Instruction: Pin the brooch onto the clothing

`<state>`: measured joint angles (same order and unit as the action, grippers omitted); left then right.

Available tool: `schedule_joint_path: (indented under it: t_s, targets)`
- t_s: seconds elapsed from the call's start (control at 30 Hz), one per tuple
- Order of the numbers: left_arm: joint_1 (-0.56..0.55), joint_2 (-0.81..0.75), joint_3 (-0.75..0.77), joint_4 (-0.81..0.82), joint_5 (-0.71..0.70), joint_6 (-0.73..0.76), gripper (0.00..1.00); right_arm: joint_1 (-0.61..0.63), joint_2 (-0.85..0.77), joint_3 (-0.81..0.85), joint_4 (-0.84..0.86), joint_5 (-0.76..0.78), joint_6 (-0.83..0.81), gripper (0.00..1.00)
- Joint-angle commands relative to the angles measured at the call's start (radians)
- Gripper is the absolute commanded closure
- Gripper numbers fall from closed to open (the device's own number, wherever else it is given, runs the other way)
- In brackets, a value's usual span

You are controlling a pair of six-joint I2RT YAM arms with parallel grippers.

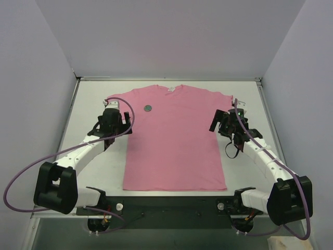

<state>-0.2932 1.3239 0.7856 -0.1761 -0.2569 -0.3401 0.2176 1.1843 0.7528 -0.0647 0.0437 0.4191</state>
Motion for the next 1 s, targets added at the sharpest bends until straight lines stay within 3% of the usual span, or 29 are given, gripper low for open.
schedule_joint_path:
  t_s: [0.0,0.97]
  targets:
    - [0.0,-0.045,-0.02,0.075,0.001,-0.005,0.03,0.006,0.006,0.026,0.012,-0.004,0.01,0.0]
    - [0.0,-0.147,-0.077,0.139,-0.036,0.013,0.03,0.006,-0.006,0.083,-0.014,-0.005,0.003,0.0]
